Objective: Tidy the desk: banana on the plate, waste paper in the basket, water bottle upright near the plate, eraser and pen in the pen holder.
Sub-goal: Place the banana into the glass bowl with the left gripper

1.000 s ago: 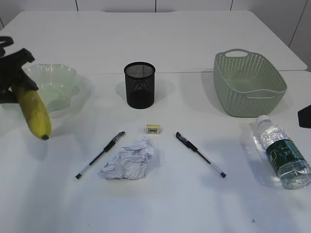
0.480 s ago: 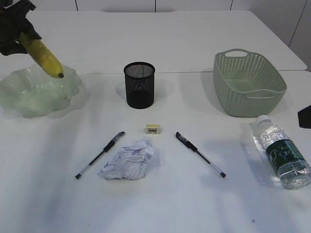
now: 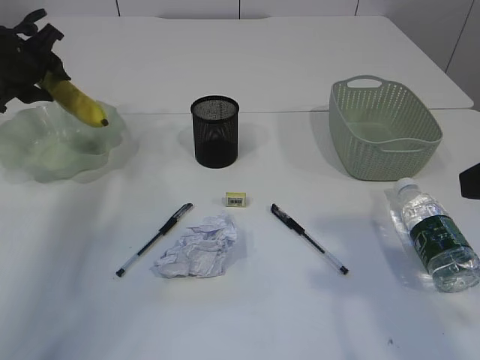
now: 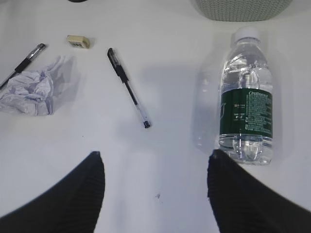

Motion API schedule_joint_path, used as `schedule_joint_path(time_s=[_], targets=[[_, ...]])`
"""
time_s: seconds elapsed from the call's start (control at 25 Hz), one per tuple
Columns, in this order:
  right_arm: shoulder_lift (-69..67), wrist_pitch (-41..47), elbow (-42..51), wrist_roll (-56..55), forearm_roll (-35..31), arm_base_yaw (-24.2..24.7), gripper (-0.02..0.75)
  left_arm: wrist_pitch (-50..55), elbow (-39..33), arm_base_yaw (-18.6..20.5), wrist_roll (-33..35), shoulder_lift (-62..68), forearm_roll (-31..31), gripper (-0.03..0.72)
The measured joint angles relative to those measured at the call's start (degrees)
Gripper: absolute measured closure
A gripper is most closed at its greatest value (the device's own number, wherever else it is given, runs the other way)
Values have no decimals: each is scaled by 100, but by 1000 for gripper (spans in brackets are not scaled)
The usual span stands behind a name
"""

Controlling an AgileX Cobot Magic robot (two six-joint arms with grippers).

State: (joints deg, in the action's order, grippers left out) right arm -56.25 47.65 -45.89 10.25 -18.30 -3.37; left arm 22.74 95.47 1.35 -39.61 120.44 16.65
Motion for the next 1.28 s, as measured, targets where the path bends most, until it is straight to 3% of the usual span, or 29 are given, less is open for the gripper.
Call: schedule_joint_path(time_s=[0.32,0.96,1.28], targets=[[0,0,0,0,-265,0,242,-99,103,260,-45,493,318,376],[0,0,0,0,-287,0,242,-219,103,269,-55,728,422,370],[0,0,0,0,-287,0,242,-219,103,269,-55,734,546,318]])
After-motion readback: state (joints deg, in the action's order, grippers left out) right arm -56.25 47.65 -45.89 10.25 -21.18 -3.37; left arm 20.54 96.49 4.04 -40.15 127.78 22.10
